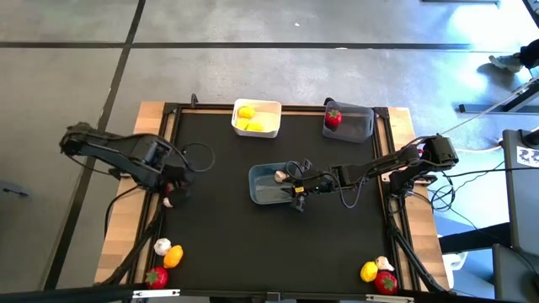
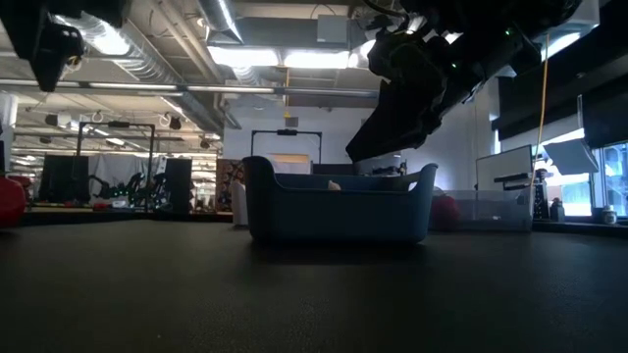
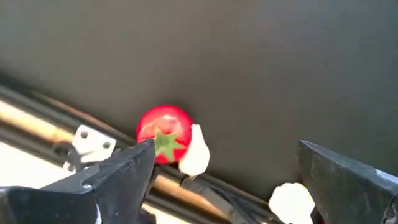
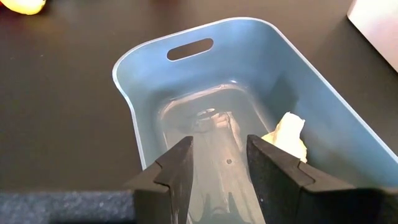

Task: Sort produce into baskets
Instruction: Put the red tomato into the black bin

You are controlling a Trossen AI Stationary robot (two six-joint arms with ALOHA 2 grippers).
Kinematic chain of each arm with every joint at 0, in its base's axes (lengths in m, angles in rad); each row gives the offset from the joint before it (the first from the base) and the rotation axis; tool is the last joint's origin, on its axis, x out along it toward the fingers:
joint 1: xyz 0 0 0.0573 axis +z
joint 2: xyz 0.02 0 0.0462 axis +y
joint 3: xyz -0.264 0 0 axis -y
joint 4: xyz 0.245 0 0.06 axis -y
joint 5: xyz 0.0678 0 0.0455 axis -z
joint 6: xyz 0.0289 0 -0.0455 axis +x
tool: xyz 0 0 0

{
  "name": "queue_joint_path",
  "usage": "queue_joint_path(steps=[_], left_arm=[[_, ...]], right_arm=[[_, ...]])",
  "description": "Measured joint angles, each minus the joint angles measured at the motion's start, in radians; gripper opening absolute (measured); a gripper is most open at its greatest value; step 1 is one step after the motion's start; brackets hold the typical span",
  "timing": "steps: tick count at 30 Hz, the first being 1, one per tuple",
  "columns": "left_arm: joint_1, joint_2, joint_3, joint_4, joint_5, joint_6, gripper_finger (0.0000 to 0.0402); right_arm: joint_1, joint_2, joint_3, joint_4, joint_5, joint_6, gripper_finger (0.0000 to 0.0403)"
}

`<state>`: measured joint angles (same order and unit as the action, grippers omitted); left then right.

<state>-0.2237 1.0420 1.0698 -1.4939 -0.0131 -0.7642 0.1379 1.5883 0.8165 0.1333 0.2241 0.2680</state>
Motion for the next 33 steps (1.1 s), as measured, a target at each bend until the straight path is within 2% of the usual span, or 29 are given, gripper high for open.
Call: queue_joint_path(steps=[6,12,20,26,29,33], left_arm=[[-0.026,0.060,0.000,-0.020,-0.067,0.007,0.0381],[-0.032,0.132,-0.002,-0.039,-0.087,0.016,0.0381],[-0.031,0.180,-0.142,-0.036,-0.079,0.019,0.0381],[-0.031,0.180,-0.255,0.059,-0.075,0.023,0.0381],[-0.029,0.203,-0.260,0.110,-0.068,0.035,0.0378],[-0.017,0.256,-0.261,0.085,-0.067,0.062,0.0369]], right_arm=[[0.000,0.000,0.000,0.000,0.000,-0.003,0.0149],[0.000,0.000,0.000,-0.002,0.000,-0.004,0.0149],[0.000,0.000,0.000,-0.002,0.000,-0.005,0.0149],[0.000,0.000,0.000,-0.002,0.000,-0.005,0.0149],[-0.001,0.000,0.000,0.000,0.000,-0.005,0.0149],[-0.001,0.000,0.000,0.005,0.000,-0.005,0.0149]])
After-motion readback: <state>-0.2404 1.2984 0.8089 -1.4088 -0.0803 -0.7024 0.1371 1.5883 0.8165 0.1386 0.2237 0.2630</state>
